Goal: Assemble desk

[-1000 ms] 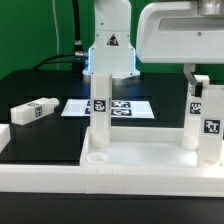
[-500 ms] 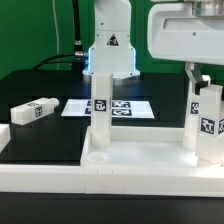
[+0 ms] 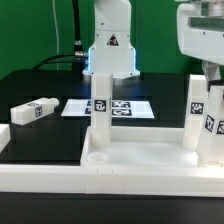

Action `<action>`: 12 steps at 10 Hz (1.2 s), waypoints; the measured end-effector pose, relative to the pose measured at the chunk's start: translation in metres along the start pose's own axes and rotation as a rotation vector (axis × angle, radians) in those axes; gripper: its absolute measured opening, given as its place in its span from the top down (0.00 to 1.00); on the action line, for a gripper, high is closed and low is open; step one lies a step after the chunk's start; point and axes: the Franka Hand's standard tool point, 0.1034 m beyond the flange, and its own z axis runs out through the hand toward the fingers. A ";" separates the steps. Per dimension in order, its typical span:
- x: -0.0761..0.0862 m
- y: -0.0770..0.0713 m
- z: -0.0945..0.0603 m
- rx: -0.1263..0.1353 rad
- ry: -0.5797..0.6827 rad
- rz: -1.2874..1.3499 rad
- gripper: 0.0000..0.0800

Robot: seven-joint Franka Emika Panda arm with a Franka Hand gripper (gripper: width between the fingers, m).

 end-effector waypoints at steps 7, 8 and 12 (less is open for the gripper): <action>0.005 0.001 0.001 -0.055 0.013 -0.337 0.19; 0.005 0.001 0.001 -0.055 0.011 -0.409 0.19; 0.004 0.000 0.000 -0.068 0.024 -0.734 0.19</action>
Offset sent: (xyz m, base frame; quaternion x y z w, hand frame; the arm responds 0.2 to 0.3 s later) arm 0.0054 -0.0178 0.0002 -0.0848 0.0412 -0.1696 0.9810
